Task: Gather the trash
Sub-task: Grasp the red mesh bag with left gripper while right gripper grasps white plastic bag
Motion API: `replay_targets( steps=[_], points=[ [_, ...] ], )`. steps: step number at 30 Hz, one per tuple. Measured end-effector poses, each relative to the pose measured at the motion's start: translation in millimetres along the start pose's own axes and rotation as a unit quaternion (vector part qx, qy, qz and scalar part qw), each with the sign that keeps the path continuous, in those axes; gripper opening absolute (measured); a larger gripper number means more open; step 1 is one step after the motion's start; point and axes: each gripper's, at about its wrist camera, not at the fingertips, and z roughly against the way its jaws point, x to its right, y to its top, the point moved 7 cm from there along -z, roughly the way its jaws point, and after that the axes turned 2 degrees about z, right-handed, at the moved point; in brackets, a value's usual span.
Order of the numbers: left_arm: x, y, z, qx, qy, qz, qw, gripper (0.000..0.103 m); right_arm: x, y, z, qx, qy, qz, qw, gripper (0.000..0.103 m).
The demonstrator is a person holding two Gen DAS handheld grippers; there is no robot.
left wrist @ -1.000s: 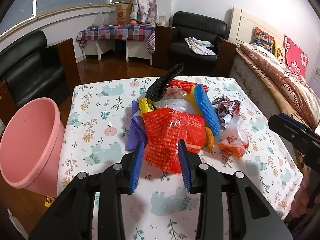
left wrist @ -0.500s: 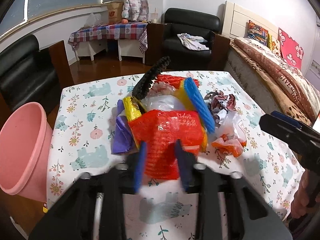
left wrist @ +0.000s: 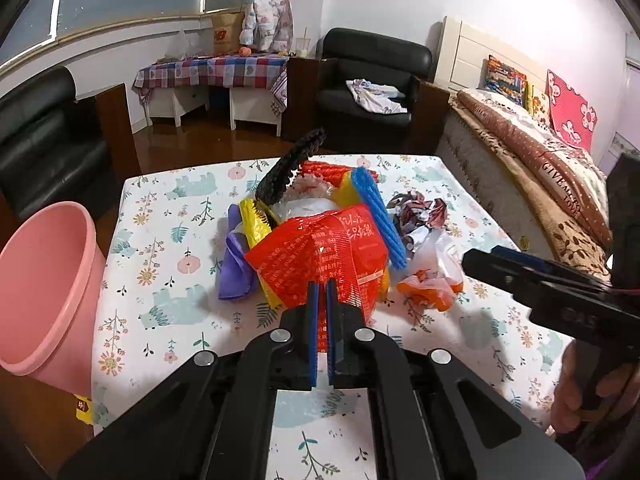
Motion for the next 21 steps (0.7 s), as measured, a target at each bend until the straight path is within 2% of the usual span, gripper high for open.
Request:
replay_targets(
  steps=[8,11,15,19,21],
  points=[
    [0.7,-2.5,12.2,0.009,0.0,0.003,1.0,0.003,6.0,-4.3,-13.7,-0.023,0.003,-0.018,1.0,0.061],
    [-0.2,-2.6,14.8,0.012,0.0,0.004,0.9999,0.003,4.8,-5.6,-18.7,-0.029,0.002,-0.017,0.999,0.057],
    [-2.0,-2.3,19.0,0.016,0.001,0.008,0.9998,0.003,5.9,-10.6,-29.2,-0.049,-0.005,-0.018,0.999,0.043],
    [-3.6,-3.2,22.8,0.02,0.003,0.012,0.9997,0.003,4.3,-14.3,-29.9,-0.052,0.006,-0.019,0.998,0.03],
    [-4.7,-3.4,24.5,0.021,0.004,0.014,0.9997,0.003,1.0,-14.5,-26.8,-0.049,0.004,-0.008,0.999,0.027]
  ],
)
